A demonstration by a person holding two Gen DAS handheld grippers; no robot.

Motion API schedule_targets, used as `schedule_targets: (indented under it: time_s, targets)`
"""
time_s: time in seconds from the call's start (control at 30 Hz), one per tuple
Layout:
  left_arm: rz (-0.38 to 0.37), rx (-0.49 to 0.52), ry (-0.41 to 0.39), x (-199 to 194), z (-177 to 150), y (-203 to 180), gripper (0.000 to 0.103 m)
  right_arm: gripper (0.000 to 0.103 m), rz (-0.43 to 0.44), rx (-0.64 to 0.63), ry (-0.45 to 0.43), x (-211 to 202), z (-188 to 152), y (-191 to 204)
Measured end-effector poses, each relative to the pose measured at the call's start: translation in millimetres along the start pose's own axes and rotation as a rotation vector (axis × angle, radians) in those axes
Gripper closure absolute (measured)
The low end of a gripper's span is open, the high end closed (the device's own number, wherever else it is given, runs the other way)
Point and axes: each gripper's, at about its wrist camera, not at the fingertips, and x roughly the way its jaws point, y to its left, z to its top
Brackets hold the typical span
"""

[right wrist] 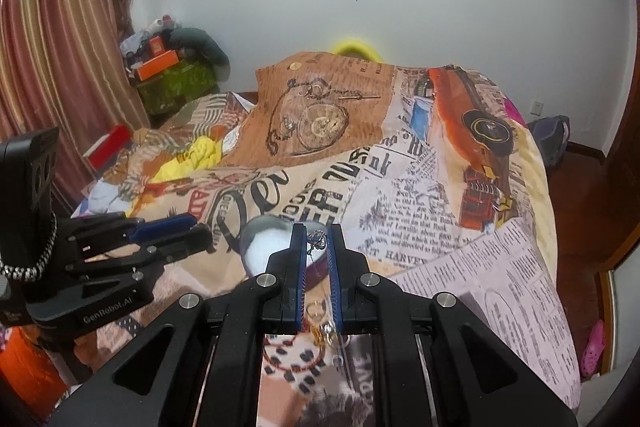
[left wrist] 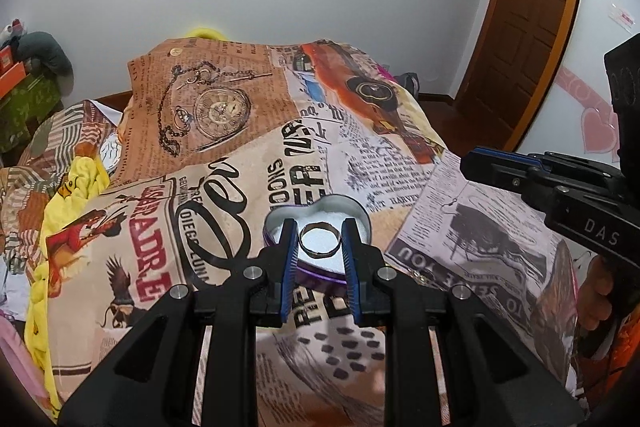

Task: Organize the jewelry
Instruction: 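Carry both held rings over the purple heart tin with both tools, then lower the rings into the tin and open both tools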

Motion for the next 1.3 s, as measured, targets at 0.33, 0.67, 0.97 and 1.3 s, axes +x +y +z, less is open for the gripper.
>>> schedule_targets:
  time_s: [0.33,0.67,0.97,1.3]
  targets:
    - [-0.002,-0.022,0.012,23,7,9,0.082,0.094,0.018,-0.021,0.034,32,7,5]
    - [-0.012,-0.029,0.052,49,4,13,0.082,0.094,0.068,0.003,0.144,76,3,0]
    - [-0.041,-0.032,0.109,69,-3,14,0.082,0.094,0.074,-0.02,0.21,97,-5,2]
    - [-0.049,-0.05,0.125,71,-6,18,0.082,0.094,0.086,-0.021,0.254,109,-11,3]
